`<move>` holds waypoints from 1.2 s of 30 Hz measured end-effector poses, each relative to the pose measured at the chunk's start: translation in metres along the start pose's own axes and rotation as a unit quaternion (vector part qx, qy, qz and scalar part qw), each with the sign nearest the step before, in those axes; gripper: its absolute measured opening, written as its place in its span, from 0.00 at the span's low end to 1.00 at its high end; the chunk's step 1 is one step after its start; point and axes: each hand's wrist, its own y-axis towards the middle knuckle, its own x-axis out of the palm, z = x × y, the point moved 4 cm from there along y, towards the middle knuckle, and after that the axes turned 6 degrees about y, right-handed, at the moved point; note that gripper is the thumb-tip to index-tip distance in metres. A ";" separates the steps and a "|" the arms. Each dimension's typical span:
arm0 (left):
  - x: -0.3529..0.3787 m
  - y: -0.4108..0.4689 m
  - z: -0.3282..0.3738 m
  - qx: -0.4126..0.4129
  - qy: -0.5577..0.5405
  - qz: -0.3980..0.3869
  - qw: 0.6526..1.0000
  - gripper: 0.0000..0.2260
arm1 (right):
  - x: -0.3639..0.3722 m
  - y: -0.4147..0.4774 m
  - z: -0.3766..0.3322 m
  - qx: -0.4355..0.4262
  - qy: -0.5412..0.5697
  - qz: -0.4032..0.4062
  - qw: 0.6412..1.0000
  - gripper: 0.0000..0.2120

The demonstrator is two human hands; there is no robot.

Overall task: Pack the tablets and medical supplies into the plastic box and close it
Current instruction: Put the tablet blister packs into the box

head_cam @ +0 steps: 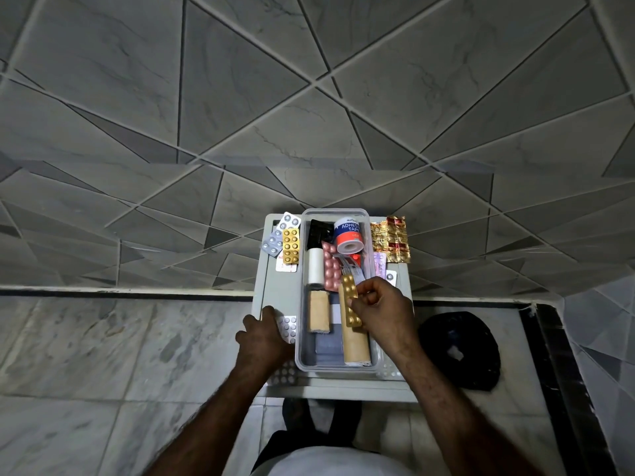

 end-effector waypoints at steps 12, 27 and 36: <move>0.003 -0.011 0.005 -0.020 -0.027 -0.012 0.999 0.29 | 0.003 0.003 0.003 -0.046 -0.120 -0.022 0.992 0.07; -0.009 -0.011 -0.011 -0.053 -0.119 0.016 0.991 0.43 | 0.001 0.003 0.001 -0.051 -0.133 -0.008 0.990 0.07; -0.035 -0.011 -0.005 -0.016 -0.225 -0.030 0.974 0.14 | 0.011 -0.007 -0.008 -0.142 -0.329 -0.027 0.933 0.14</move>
